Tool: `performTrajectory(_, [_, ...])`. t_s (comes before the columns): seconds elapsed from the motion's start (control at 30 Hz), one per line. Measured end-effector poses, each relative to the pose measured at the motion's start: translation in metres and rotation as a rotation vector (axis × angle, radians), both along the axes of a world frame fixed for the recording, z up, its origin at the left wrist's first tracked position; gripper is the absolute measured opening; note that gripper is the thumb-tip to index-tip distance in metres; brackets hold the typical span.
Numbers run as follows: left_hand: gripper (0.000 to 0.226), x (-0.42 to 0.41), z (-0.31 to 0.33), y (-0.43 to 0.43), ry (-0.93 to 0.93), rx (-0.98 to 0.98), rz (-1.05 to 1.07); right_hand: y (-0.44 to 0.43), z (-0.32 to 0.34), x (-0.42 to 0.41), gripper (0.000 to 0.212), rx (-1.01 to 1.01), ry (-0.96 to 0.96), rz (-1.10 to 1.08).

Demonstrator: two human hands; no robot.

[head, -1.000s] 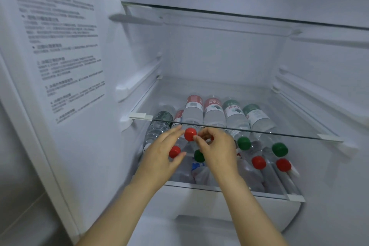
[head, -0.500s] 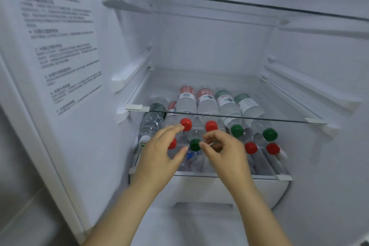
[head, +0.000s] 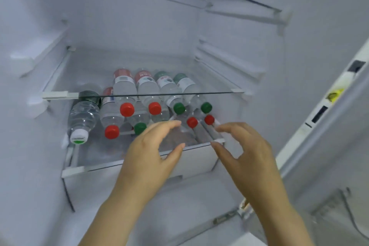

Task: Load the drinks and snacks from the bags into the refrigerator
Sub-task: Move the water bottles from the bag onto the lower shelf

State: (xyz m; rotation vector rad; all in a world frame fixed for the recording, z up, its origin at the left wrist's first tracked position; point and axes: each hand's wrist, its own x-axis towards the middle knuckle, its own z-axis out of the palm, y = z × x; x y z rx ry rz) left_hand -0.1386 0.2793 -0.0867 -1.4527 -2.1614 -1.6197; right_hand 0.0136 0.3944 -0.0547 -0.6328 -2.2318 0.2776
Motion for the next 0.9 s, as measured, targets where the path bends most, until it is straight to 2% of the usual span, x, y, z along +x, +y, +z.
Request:
performTrajectory(0.23, [0.041,0.089,0.042,0.032,0.06,0.057,-0.258,-0.008,0.03,0.11,0.026,0.007,0.01,-0.27])
performTrajectory(0.47, [0.035,0.201,0.079,0.06,0.132,0.19,-0.518,-0.024,0.062,0.24,0.024,0.178,0.076,-0.515])
performTrajectory(0.6, [0.036,0.262,0.079,0.067,0.124,0.206,-0.663,-0.038,0.06,0.302,0.028,0.204,0.071,-0.655])
performTrajectory(0.9, [0.037,0.383,0.076,0.086,0.144,0.214,-1.07,-0.096,0.044,0.421,0.035,0.109,0.054,-1.093])
